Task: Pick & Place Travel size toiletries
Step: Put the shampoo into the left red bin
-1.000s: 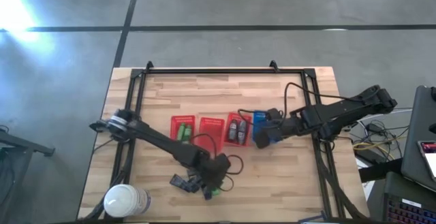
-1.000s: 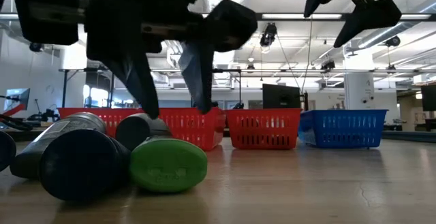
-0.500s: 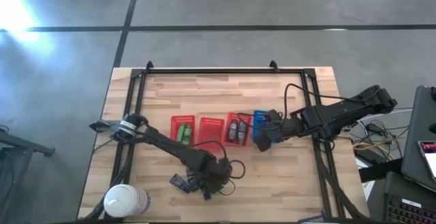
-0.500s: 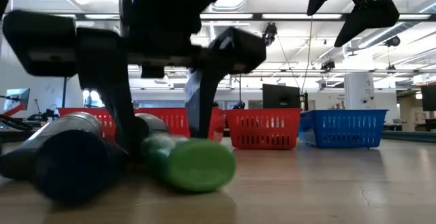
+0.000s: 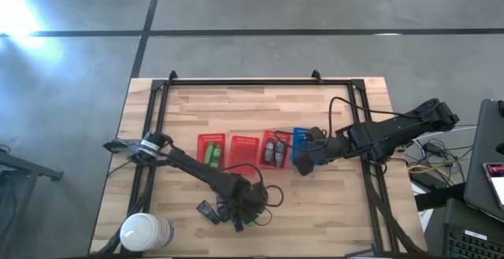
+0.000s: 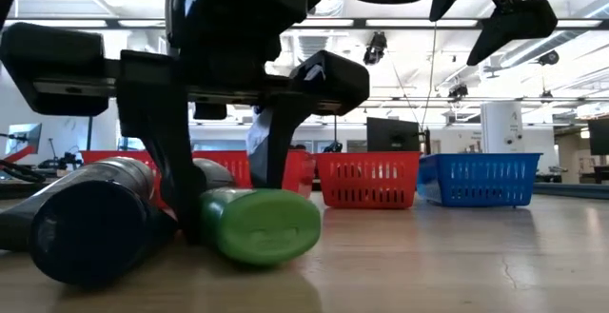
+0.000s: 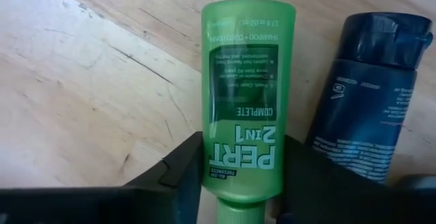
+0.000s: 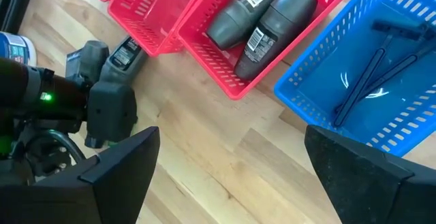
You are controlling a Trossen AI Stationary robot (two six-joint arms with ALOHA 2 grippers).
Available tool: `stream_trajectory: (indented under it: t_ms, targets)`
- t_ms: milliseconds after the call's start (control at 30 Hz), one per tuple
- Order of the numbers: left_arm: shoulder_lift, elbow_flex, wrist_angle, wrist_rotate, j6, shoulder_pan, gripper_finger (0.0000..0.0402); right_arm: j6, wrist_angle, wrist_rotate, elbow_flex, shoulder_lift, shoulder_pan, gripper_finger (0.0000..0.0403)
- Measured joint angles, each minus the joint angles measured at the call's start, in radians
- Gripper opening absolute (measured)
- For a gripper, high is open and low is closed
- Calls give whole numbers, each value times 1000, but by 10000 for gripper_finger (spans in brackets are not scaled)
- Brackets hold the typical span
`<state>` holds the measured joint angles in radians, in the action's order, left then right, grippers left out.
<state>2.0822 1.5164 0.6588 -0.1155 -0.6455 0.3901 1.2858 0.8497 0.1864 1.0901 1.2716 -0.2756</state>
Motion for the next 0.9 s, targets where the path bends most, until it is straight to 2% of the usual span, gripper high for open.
stream_trajectory:
  t_ms: [67,300,533,667,800,900]
  targets:
    - [-5,2,3,13,23,0,153,-3,0,0,0,0,0,363]
    - [-105,17,36,201,217,-6,153,-4,-1,0,0,0,0,364]
    - [-278,11,178,280,573,-7,152,-36,-12,0,0,0,-2,364]
    - [-388,-53,210,393,795,-7,152,-39,-39,0,0,0,-2,364]
    - [-486,-154,207,521,974,-9,152,-40,-168,-7,-25,0,-2,364]
    - [-529,-216,204,589,1035,-11,152,-44,-347,-10,-59,8,6,363]
